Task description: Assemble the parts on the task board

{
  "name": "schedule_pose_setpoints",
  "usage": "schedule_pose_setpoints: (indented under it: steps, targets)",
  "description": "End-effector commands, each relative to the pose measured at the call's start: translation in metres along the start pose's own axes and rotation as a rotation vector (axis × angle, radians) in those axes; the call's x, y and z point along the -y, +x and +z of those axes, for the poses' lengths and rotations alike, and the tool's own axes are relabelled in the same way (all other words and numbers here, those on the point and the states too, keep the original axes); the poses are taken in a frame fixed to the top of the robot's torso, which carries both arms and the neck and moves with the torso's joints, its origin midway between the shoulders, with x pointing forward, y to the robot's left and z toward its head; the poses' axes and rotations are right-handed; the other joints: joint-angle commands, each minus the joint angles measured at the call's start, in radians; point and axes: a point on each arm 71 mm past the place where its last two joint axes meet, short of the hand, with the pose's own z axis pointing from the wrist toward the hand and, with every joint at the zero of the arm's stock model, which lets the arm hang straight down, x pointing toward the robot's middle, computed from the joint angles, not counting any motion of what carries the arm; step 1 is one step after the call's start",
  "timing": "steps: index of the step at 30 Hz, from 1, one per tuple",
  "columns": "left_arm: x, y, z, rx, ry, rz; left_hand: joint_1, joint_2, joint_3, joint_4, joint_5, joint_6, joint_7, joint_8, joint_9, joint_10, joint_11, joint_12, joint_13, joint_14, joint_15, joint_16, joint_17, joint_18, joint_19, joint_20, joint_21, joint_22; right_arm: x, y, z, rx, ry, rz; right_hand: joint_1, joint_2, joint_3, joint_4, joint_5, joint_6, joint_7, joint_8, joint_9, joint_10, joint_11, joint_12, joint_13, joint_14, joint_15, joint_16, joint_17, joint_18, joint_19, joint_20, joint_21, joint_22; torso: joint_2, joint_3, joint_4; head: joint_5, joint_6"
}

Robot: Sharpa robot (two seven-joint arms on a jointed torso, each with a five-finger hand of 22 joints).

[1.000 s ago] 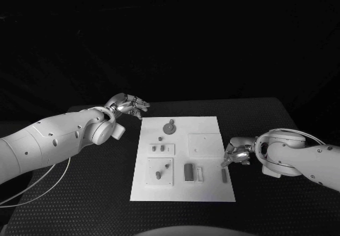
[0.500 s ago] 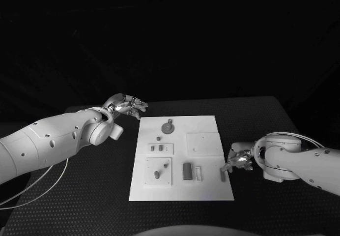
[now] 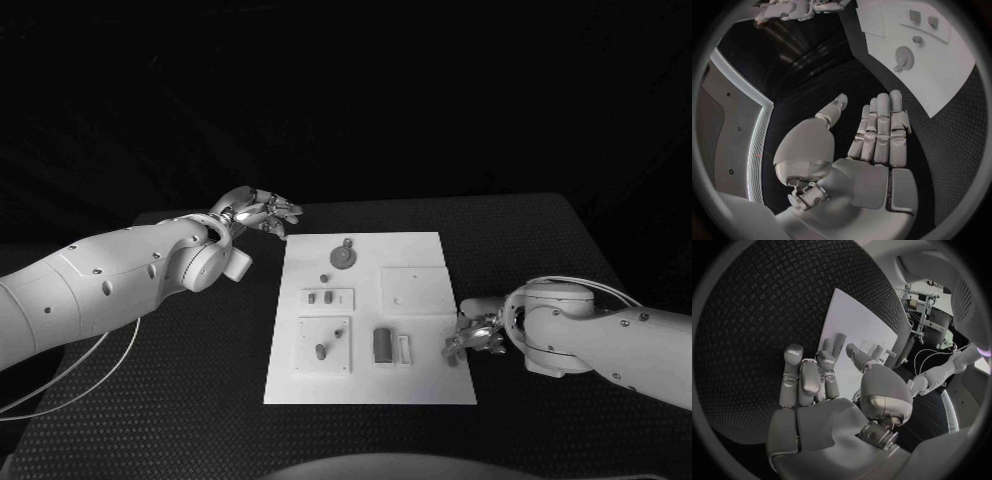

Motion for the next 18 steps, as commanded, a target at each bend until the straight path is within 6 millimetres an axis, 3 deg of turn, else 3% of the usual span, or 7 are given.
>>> schedule_pose_setpoints:
  steps: [1, 6, 9, 18]
  targets:
    - [0.002, 0.002, 0.000, -0.014, 0.007, -0.010, -0.007, 0.002, -0.007, 0.000, 0.000, 0.006, -0.002, 0.005, 0.001, -0.006, -0.003, 0.001, 0.001, 0.002, 0.001, -0.004, 0.002, 0.012, 0.005, -0.002, -0.005, 0.001, -0.002, 0.004, 0.004, 0.019, 0.014, -0.074, -0.007, 0.000, 0.005, -0.001, 0.002, -0.003, 0.002, -0.007, -0.001, -0.003, -0.006, 0.000, -0.002, -0.004, -0.002, -0.005, 0.000, 0.013, -0.006, -0.002, -0.003, 0.018, 0.000, 0.0001, -0.0007, 0.002, -0.004]
    - [0.001, 0.001, 0.000, -0.014, 0.005, -0.010, -0.007, 0.002, -0.007, 0.000, 0.000, 0.006, -0.002, 0.005, 0.001, -0.006, -0.003, 0.001, 0.001, 0.002, 0.001, -0.004, 0.002, 0.012, 0.005, -0.002, -0.005, 0.001, -0.008, 0.005, 0.010, 0.065, 0.016, -0.187, 0.010, 0.012, 0.010, -0.038, 0.001, -0.004, 0.002, -0.008, 0.005, -0.003, -0.005, 0.001, -0.003, -0.005, -0.001, -0.005, -0.001, 0.013, -0.006, -0.003, 0.001, 0.019, 0.000, 0.0012, -0.0003, 0.006, -0.006]
    - [0.001, 0.001, 0.000, -0.014, 0.004, -0.009, -0.007, 0.003, -0.007, 0.000, 0.000, 0.006, -0.002, 0.005, 0.001, -0.006, -0.003, 0.002, 0.001, 0.002, 0.001, -0.004, 0.002, 0.012, 0.005, -0.002, -0.005, 0.001, -0.013, 0.009, 0.012, 0.095, 0.011, -0.242, 0.026, 0.004, 0.015, -0.063, 0.002, -0.004, 0.002, -0.008, 0.008, -0.002, -0.005, 0.001, -0.004, -0.006, -0.001, -0.005, -0.003, 0.013, -0.006, -0.003, 0.002, 0.018, 0.000, 0.0016, -0.0014, 0.009, -0.008]
    - [0.001, 0.002, 0.000, -0.018, 0.002, -0.009, -0.007, 0.003, -0.007, 0.001, 0.000, 0.005, -0.002, 0.005, 0.000, -0.005, -0.003, 0.002, 0.001, 0.002, 0.001, -0.005, 0.002, 0.012, 0.005, -0.002, -0.005, 0.001, -0.030, 0.008, 0.015, 0.150, -0.025, -0.291, 0.090, 0.010, 0.030, -0.118, 0.002, -0.018, 0.009, -0.021, 0.007, -0.003, 0.001, -0.002, -0.011, -0.015, 0.002, -0.012, -0.020, 0.013, -0.006, 0.000, 0.001, 0.016, 0.000, 0.0014, -0.0017, 0.012, -0.008]
